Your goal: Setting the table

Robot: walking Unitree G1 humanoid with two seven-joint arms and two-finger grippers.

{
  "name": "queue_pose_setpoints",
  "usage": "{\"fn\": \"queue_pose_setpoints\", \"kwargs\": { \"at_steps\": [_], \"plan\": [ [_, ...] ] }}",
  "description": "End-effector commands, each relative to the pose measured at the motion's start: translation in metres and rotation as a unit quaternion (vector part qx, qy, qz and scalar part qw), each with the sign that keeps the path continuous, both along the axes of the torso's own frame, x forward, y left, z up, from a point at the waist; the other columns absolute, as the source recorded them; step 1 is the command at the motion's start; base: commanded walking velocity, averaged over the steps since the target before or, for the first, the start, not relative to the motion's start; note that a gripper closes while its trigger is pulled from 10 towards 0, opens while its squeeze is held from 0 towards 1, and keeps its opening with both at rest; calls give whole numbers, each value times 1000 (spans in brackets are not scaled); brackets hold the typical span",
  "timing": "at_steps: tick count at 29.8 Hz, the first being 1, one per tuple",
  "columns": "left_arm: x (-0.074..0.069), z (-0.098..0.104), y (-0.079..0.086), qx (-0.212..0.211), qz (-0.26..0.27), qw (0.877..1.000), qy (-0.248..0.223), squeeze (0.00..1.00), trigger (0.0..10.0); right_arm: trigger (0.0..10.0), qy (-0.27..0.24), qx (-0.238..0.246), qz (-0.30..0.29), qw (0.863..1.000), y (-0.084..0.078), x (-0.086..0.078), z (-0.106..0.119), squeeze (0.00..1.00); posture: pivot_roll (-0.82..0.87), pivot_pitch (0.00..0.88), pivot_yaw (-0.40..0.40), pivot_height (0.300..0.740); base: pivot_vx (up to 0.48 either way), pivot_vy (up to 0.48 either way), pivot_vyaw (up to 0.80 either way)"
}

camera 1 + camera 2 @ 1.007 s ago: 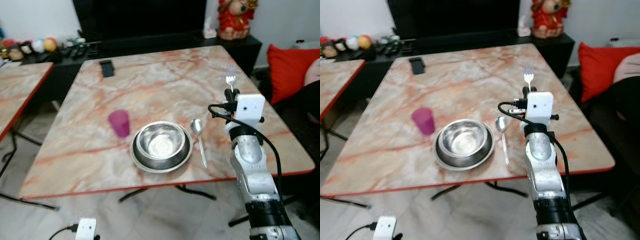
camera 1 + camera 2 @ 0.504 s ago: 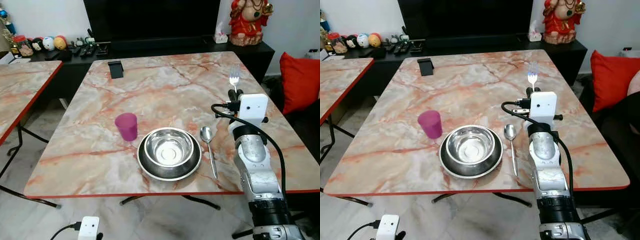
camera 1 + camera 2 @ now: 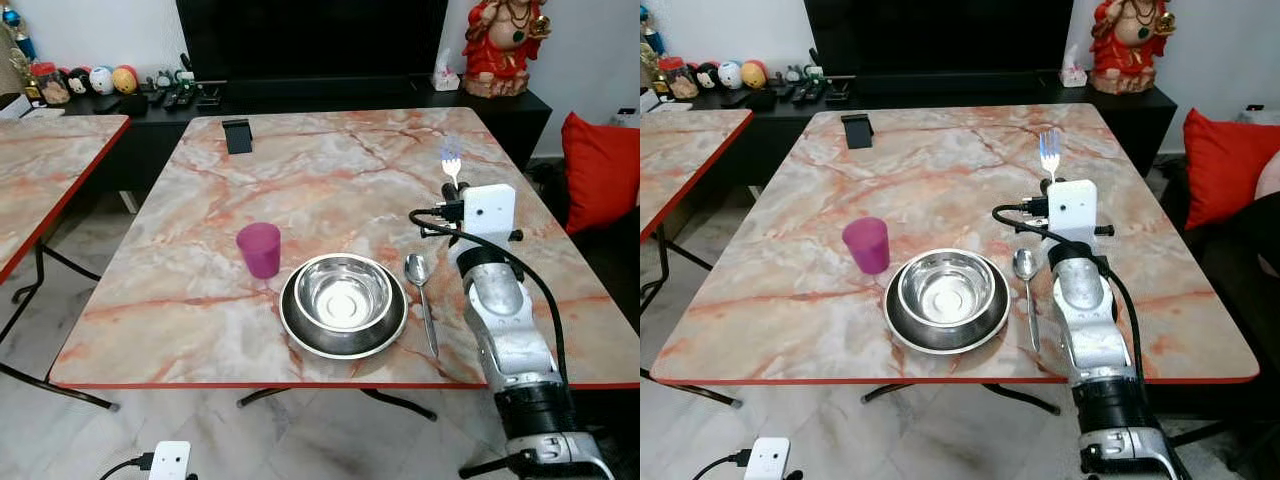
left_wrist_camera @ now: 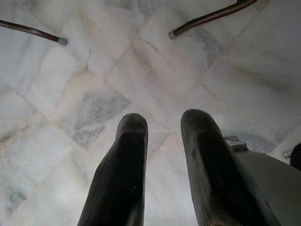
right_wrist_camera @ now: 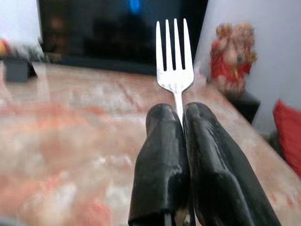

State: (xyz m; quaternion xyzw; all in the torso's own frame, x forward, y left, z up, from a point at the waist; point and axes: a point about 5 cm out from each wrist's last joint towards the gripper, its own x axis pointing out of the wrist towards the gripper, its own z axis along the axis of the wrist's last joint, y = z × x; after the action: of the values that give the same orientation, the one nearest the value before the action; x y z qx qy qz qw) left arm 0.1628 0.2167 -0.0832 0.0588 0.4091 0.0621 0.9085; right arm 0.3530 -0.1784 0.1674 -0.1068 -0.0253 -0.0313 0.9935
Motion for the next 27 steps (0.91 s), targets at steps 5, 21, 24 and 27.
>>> {"fn": "queue_pose_setpoints", "kwargs": {
  "at_steps": [5, 21, 24, 27],
  "plan": [
    [6, 3, 5, 8, -2, 1000, -6, 0, 10000, 10000, 73, 44, -28, 996, -17, 7, -12, 0, -83, 0, 45, 740, 0, 0, 0],
    [4, 2, 1, 3, -2, 1000, -3, 0, 10000, 10000, 188, 87, -11, 978, -20, -6, -36, 0, -95, 0, 43, 740, 0, 0, 0],
    [3, 1, 1, 2, -1, 1000, -1, 0, 10000, 10000, 198, 86, -20, 976, -23, -9, -39, 0, -95, 1, 41, 740, 0, 0, 0],
    [3, 1, 2, 2, -1, 1000, 1, 0, 10000, 10000, 207, 87, -17, 974, -24, -12, -41, 0, -96, 2, 39, 740, 0, 0, 0]
  ]
}}
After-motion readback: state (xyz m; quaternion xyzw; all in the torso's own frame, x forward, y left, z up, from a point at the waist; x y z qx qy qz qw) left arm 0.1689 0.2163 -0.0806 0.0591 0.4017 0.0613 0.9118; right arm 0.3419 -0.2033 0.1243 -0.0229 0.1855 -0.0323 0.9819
